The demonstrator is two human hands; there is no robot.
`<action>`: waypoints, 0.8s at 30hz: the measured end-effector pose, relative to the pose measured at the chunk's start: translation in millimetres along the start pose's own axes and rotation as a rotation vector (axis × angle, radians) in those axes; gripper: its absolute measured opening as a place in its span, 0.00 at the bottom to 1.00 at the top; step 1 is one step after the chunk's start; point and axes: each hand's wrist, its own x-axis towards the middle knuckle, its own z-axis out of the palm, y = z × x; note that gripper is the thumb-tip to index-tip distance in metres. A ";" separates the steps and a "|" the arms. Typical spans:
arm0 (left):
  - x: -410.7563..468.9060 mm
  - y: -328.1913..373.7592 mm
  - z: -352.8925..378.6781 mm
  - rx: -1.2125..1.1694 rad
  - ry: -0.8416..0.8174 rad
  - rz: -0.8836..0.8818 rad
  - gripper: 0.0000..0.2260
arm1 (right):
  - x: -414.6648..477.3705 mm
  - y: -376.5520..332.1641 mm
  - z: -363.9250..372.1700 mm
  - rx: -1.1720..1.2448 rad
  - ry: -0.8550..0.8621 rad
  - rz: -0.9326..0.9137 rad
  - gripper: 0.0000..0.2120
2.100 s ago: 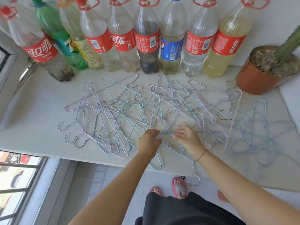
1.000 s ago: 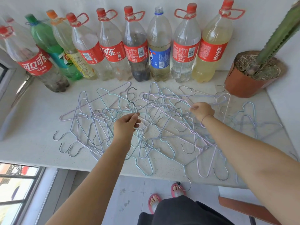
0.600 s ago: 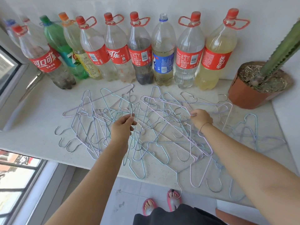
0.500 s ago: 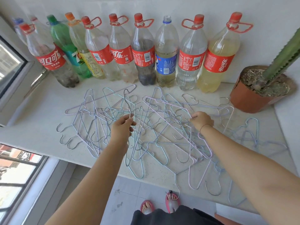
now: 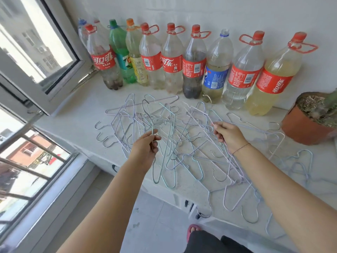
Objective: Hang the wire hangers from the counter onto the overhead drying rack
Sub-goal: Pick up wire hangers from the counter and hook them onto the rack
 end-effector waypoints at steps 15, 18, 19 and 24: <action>-209.0 -2.9 -222.8 -0.119 0.211 0.329 0.10 | -194.6 -11.5 191.5 -0.008 -0.424 -0.109 0.08; -275.5 -12.8 -274.5 -0.151 0.311 0.377 0.10 | -261.7 -0.6 240.8 0.032 -0.583 -0.060 0.08; -299.0 -16.3 -291.0 -0.164 0.355 0.390 0.10 | -284.9 3.5 257.5 0.038 -0.642 -0.040 0.08; -405.9 -47.5 -374.7 -0.221 0.586 0.431 0.09 | -396.8 29.6 334.3 0.036 -0.908 0.048 0.07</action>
